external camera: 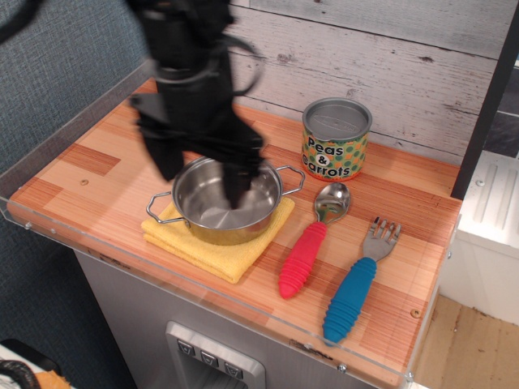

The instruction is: Move the blue fork to the other side of the silver pan.

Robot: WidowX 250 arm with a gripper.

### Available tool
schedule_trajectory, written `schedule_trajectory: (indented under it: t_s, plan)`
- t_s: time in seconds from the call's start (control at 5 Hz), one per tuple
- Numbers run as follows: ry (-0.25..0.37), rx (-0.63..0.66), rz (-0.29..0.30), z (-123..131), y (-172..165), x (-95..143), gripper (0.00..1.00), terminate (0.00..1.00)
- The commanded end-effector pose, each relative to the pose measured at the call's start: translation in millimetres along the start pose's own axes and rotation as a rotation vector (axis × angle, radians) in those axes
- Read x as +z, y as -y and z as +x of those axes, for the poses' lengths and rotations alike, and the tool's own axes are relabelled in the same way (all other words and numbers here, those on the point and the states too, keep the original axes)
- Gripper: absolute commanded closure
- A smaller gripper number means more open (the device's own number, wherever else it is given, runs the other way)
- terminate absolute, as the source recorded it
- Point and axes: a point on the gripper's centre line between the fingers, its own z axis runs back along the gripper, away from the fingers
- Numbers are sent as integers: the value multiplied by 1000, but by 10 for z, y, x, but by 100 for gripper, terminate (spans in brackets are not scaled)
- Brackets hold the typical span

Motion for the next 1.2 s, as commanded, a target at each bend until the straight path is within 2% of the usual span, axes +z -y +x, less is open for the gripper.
schedule_trajectory:
  t_s: [0.0, 0.2, 0.6, 1.0]
  plan:
    - [6, -32, -1, 385, 548, -139, 0, 0]
    - [9, -86, -44, 474, 845, -332, 0, 0]
    - [-31, -143, -58, 489, 1163, -670, 0, 0]
    - [-48, -164, -72, 430, 1260, -785, 0, 0]
